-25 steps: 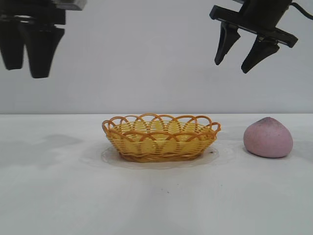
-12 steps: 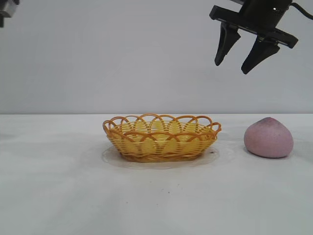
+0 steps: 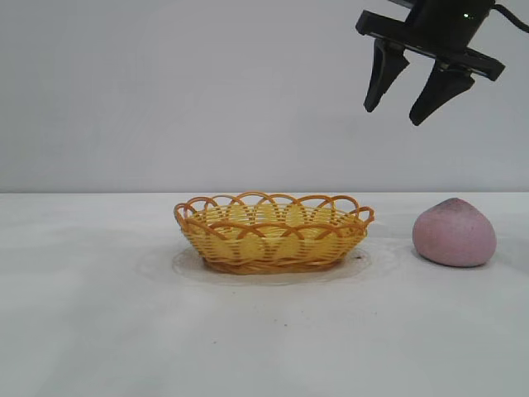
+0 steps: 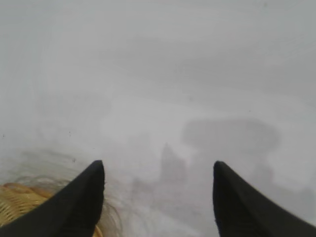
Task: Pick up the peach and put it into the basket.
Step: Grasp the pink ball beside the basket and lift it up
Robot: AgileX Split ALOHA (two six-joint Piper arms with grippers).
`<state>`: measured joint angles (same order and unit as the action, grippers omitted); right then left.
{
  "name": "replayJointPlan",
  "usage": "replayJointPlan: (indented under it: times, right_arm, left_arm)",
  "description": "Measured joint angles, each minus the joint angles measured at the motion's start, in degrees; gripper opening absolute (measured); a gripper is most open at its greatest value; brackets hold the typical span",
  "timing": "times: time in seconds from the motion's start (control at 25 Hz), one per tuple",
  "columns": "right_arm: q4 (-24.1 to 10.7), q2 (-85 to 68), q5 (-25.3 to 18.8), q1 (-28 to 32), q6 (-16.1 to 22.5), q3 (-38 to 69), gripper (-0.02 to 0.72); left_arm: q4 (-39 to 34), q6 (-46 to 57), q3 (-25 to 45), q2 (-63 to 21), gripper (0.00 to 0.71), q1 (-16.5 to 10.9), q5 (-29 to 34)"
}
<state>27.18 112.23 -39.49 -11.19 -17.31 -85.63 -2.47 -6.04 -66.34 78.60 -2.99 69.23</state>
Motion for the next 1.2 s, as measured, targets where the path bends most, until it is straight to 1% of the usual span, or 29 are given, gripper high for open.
replayJointPlan:
  times: [0.16,0.32,0.6,0.72,0.76,0.8,0.84,1.0,1.16,1.2]
  right_arm:
    - [0.0,0.0,0.0,0.0,-0.1,0.0,0.403]
    - [0.0,0.0,0.0,0.0,-0.1,0.0,0.403]
    - [0.0,0.0,-0.3,0.0,-0.1,0.0,0.403]
    - [0.0,0.0,-0.8,0.0,-0.1,0.0,0.403]
    - [-0.1,0.0,-1.2,0.0,-0.1,0.0,0.403]
    - [-0.1,0.0,-1.3,0.0,-0.1,0.0,0.403]
    - [-0.3,0.0,-1.3,0.0,-0.1,0.0,0.403]
    - [-0.7,0.0,-2.3,0.0,-0.1,0.0,0.403]
    - [-0.8,0.0,-2.7,0.0,-0.1,0.0,0.403]
    - [-0.8,0.0,-2.7,0.0,-0.1,0.0,0.403]
  left_arm:
    - [3.4,0.1,9.1,-12.0,0.495,0.0,-2.5]
    - [4.4,0.1,16.6,-23.6,0.495,0.0,-4.1]
    - [4.4,0.3,26.4,-42.1,0.495,0.0,-4.8]
    - [4.4,1.5,29.9,-48.8,0.495,0.0,-3.4]
    - [4.4,1.5,29.9,-48.8,0.495,0.0,-3.4]
    - [4.4,1.9,30.9,-51.3,0.495,0.0,-2.9]
    - [4.4,2.8,32.8,-55.8,0.495,0.0,-2.3]
    - [4.4,2.9,35.9,-66.5,0.495,0.0,-2.0]
    - [4.4,3.0,37.1,-77.2,0.495,0.0,-2.5]
    - [4.4,3.1,37.3,-78.6,0.495,-0.1,-2.8]
